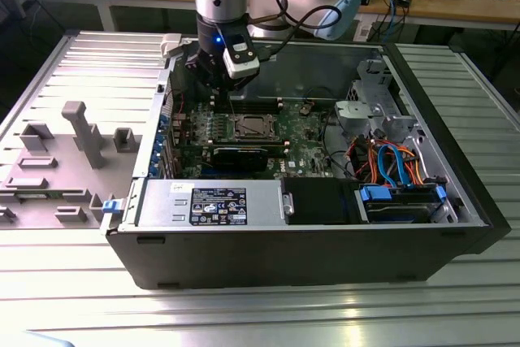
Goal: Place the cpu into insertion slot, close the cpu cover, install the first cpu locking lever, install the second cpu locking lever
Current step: 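Install the first cpu locking lever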
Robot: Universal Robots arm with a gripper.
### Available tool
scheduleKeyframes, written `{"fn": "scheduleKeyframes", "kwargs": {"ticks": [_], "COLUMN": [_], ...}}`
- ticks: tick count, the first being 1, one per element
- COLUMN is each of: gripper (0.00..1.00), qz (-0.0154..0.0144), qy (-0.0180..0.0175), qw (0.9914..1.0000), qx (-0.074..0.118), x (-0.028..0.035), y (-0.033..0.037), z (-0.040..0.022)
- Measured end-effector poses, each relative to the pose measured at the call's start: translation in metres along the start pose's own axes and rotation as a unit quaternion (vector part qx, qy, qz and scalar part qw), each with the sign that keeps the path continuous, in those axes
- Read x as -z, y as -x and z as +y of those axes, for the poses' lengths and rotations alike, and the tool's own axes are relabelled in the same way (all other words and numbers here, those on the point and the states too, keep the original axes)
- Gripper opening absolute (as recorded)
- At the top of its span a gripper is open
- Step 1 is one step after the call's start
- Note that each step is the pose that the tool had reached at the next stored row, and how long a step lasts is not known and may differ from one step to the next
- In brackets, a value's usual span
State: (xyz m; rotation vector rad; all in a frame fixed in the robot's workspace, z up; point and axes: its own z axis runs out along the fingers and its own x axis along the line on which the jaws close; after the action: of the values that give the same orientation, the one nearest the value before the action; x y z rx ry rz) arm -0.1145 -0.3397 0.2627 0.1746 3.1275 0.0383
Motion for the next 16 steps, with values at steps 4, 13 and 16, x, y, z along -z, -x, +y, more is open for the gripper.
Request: {"fn": "scheduleKeyframes", "kwargs": {"ticks": [4, 13, 16], "gripper": [0.11, 0.11, 0.11], "qz": [0.0000, 0.0001, 0.0001], "qy": [0.0000, -0.0001, -0.0001], "qw": [1.00000, 1.00000, 1.00000], "qx": [0.000, 0.000, 0.000], "x": [0.0001, 0.0001, 0.0001], "y": [-0.0027, -0.0031, -0.0031], "z": [-0.0003, -0.0004, -0.0004]}}
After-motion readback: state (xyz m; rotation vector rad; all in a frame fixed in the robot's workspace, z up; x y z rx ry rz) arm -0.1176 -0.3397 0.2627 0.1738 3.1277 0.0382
